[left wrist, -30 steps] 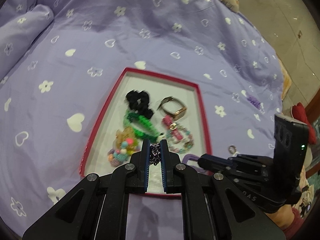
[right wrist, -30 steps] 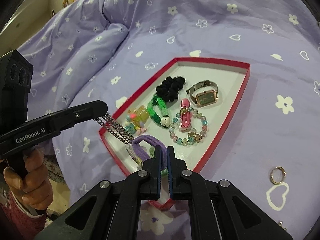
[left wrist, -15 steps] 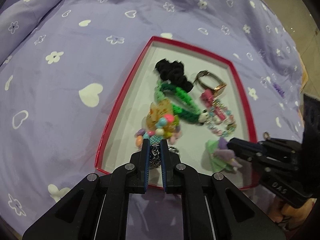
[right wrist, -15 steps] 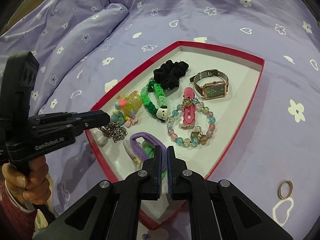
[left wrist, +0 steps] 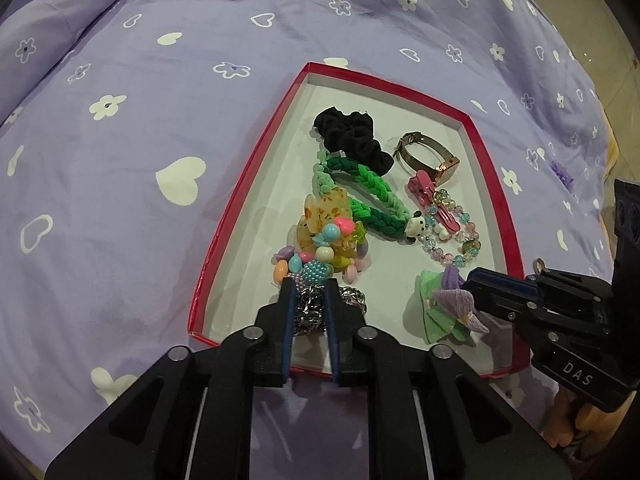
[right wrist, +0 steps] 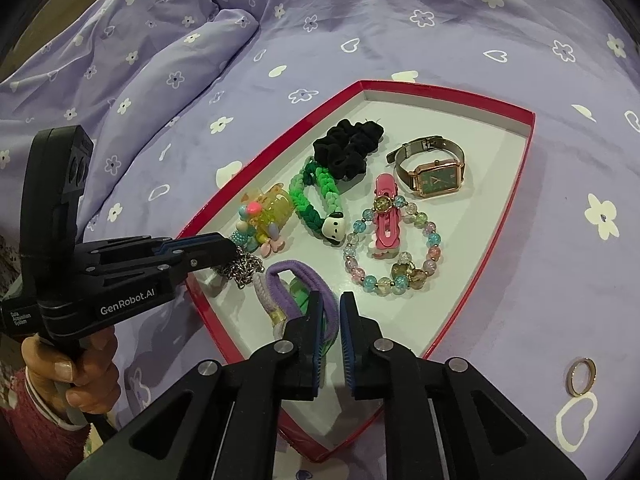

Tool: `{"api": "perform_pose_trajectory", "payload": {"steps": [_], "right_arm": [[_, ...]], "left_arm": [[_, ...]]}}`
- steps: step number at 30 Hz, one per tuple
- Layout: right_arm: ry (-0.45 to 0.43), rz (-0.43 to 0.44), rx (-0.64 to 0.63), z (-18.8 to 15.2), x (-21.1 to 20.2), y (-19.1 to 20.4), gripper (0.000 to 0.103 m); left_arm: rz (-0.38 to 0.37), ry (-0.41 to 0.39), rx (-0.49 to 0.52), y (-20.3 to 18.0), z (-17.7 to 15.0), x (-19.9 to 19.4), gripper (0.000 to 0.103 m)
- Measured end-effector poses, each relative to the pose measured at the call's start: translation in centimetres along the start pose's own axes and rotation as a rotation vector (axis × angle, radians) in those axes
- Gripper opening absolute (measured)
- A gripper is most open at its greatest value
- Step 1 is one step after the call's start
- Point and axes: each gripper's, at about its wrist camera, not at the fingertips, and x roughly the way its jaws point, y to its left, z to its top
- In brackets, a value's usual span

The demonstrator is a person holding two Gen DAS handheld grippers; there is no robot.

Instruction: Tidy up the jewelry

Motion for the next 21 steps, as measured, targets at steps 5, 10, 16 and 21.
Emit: {"api": "perform_pose_trajectory", "payload": {"steps": [5,10,16,21], "right_arm": [[-0.024,0.007,0.016,0.1,-0.6,-0.2,0.027],[-0.05,0.01,0.031,0.2,-1.3,-0.4,0.027],[-0.102,0.009,0.065,0.2,-2.8,-1.1,0.047],[-0.16,0.02,0.104,-0.3,-4.6,-1.8,0.059]], "left_arm": [[0.015,-0.009,0.011,-0.3,0.0,-0.2,0.03],[0.021,-0.015,0.01,-0.3,0.0,-0.5,0.039],[0.031,-0.042,0.008,-0.4,0.0,-1.7,0.056],[0.045,-0.071,-0.005,-0.5,-0.4,-3.1,0.082]]}}
